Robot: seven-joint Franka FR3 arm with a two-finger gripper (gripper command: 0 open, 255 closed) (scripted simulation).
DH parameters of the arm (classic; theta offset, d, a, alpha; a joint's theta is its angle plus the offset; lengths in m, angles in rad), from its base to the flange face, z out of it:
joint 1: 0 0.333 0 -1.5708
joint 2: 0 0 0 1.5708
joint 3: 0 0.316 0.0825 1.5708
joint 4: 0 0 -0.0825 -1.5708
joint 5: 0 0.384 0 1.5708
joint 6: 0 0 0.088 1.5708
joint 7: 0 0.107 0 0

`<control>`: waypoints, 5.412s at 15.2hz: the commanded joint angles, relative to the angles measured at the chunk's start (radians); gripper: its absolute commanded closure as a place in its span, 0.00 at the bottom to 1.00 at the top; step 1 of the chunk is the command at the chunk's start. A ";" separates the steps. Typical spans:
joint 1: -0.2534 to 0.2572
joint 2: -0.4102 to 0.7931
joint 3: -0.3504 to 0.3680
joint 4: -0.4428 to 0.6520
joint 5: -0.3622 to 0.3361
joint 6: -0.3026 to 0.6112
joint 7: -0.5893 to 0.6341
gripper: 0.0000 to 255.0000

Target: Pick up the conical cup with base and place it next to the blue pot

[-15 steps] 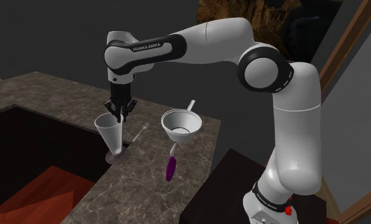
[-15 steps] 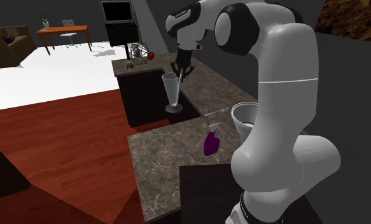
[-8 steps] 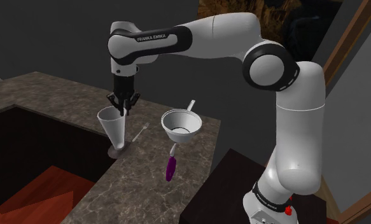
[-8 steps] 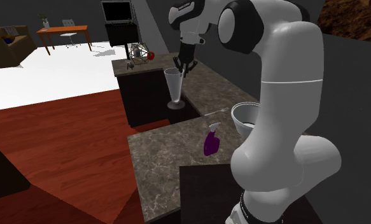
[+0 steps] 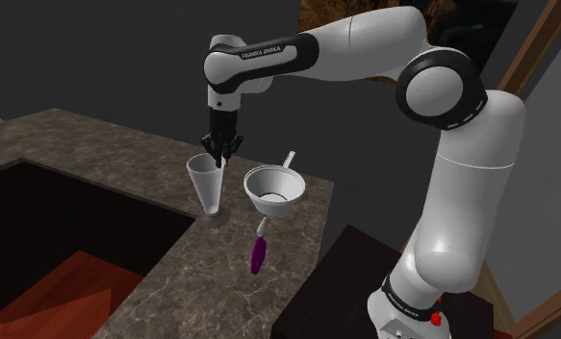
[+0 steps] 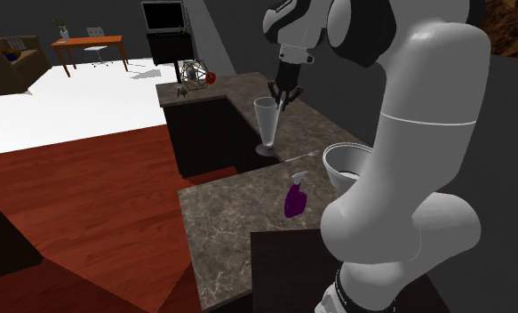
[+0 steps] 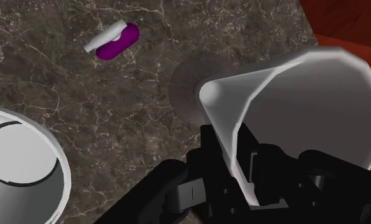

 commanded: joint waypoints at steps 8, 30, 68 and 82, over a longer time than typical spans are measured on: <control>-0.113 -0.119 -0.082 -0.150 0.000 -0.002 -0.198 1.00; -0.386 -0.097 -0.322 -0.109 -0.050 -0.088 -0.689 1.00; -0.538 0.195 -0.389 -0.101 0.021 0.159 -0.959 1.00; -0.553 0.308 -0.366 -0.134 0.065 0.300 -0.991 1.00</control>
